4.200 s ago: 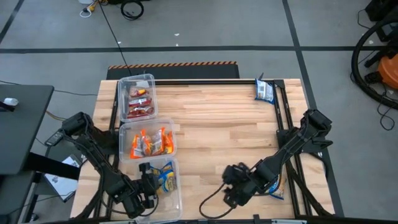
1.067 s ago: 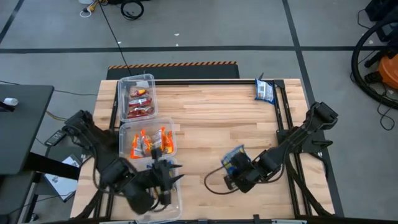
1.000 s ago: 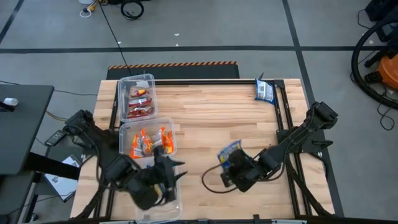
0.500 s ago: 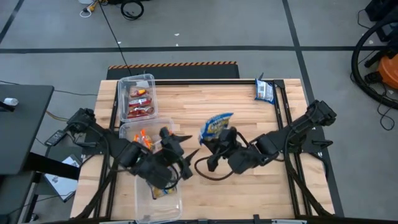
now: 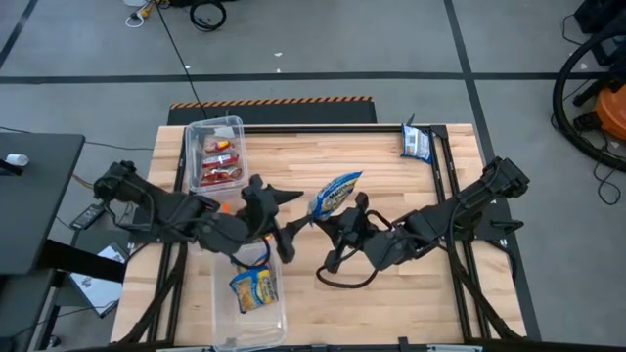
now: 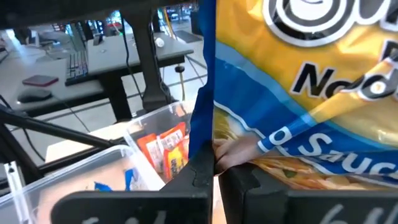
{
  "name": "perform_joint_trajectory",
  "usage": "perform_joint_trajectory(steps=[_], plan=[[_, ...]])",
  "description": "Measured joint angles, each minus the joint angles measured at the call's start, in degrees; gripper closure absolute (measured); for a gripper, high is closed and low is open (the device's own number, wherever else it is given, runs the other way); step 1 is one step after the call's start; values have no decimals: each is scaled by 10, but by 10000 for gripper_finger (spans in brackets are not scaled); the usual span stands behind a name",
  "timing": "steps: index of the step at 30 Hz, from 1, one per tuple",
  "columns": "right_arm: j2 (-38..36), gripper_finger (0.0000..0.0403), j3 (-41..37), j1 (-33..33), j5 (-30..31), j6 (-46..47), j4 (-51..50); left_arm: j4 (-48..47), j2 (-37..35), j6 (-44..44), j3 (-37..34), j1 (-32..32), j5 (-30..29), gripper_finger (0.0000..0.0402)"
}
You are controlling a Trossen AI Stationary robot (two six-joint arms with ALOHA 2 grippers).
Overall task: Sort Maruchan noodles
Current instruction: Put the blue noodle pack into the bottom transparent bin
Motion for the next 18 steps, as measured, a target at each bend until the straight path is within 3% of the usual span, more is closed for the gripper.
perform_joint_trajectory(steps=[9, 14, 18], plan=[[0, 390, 0, -8, 1, -68, 53, 3, 33, 8, 0, 19, 9, 91], [0, 390, 0, -8, -3, -78, 62, -7, 33, 5, 0, 31, -13, 88], [0, 390, 0, -7, -2, -76, 68, -5, 32, 5, 0, 39, 34, 115]])
